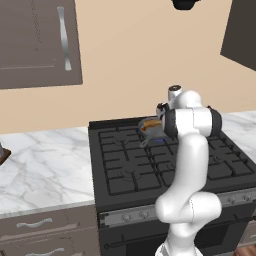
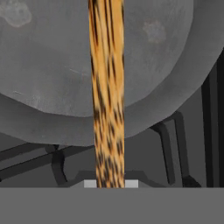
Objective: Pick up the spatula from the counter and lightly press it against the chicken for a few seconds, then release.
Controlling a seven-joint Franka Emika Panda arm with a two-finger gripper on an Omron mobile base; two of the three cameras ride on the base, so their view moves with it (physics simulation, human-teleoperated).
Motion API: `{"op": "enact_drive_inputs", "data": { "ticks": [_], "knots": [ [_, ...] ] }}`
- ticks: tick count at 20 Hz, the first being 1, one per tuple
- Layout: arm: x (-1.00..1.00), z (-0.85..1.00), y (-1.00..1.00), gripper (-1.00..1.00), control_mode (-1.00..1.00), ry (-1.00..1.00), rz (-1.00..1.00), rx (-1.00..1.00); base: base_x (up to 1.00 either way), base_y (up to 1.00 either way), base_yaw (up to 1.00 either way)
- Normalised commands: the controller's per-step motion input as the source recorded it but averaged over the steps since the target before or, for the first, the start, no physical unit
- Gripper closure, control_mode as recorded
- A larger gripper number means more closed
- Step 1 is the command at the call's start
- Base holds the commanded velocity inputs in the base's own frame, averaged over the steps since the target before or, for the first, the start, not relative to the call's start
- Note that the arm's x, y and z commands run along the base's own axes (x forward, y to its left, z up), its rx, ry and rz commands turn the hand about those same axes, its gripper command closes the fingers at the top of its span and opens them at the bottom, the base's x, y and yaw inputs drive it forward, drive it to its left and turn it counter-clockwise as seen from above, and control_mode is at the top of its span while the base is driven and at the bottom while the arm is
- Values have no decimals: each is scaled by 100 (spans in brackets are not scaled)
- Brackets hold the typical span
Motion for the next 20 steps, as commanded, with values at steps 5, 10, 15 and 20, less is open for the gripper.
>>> {"op": "enact_drive_inputs", "data": {
  "ticks": [5, 10, 15, 20],
  "knots": [
    [20, -15, 0, 100, -100, 0, 3, 0, 0, 0, 0],
    [6, -18, 0, 100, -100, 0, 3, 0, 0, 0, 0],
    [0, -9, 0, 100, -100, 0, 2, 0, 0, 0, 0],
    [0, -1, 0, 100, -100, 0, 1, 0, 0, 0, 0]
  ]
}}
